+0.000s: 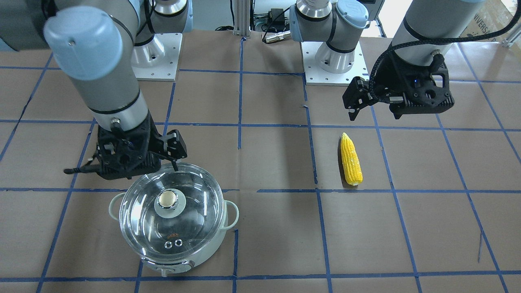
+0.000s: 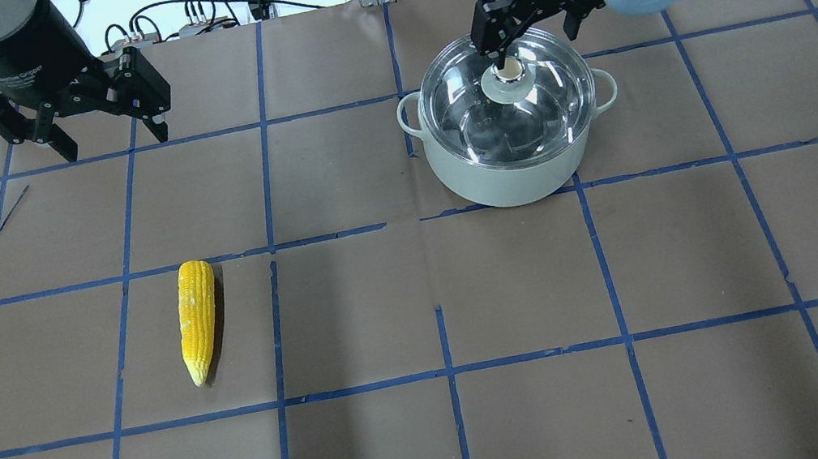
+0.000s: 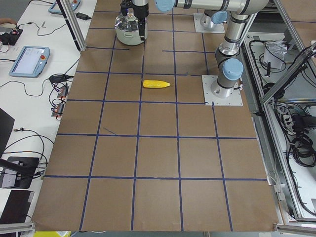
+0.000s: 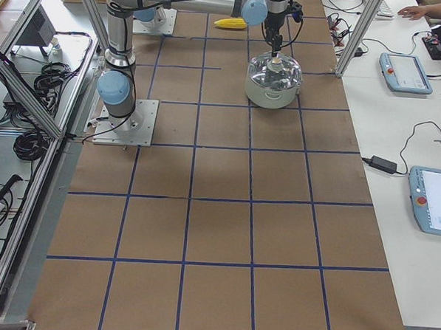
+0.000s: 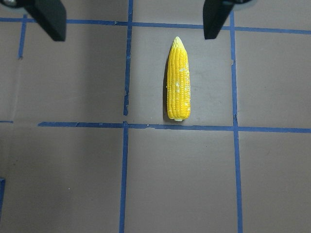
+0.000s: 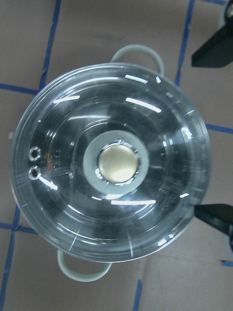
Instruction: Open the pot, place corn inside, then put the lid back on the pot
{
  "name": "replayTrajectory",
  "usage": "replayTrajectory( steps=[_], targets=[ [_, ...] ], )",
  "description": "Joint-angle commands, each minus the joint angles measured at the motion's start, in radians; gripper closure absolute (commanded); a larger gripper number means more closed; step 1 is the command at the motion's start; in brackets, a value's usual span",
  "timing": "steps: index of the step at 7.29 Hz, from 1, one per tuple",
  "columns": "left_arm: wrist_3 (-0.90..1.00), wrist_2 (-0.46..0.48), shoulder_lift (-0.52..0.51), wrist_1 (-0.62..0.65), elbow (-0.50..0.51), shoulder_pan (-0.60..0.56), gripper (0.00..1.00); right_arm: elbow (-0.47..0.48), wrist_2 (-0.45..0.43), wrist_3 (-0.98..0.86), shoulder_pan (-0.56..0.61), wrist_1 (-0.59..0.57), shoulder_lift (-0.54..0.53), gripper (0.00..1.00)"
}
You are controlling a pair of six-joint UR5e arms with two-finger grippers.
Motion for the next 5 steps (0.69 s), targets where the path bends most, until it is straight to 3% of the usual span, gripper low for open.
replayTrajectory(
  steps=[1, 3, 4, 5],
  targets=[
    [-0.001, 0.000, 0.000, 0.000, -0.003, -0.001, 0.00, -0.002, -0.007, 0.001, 0.019, -0.108, 0.102, 0.05],
    [-0.001, 0.000, 0.002, 0.000, -0.004, -0.001, 0.00, 0.001, -0.028, 0.009, 0.021, -0.106, 0.135, 0.08],
    [0.001, 0.000, 0.002, 0.000, -0.004, -0.001, 0.00, -0.001, -0.030, 0.011, 0.021, -0.099, 0.135, 0.18],
    [0.001, 0.001, 0.002, 0.000, -0.006, -0.001, 0.00, -0.002, -0.030, 0.012, 0.021, -0.095, 0.127, 0.37]
  ],
)
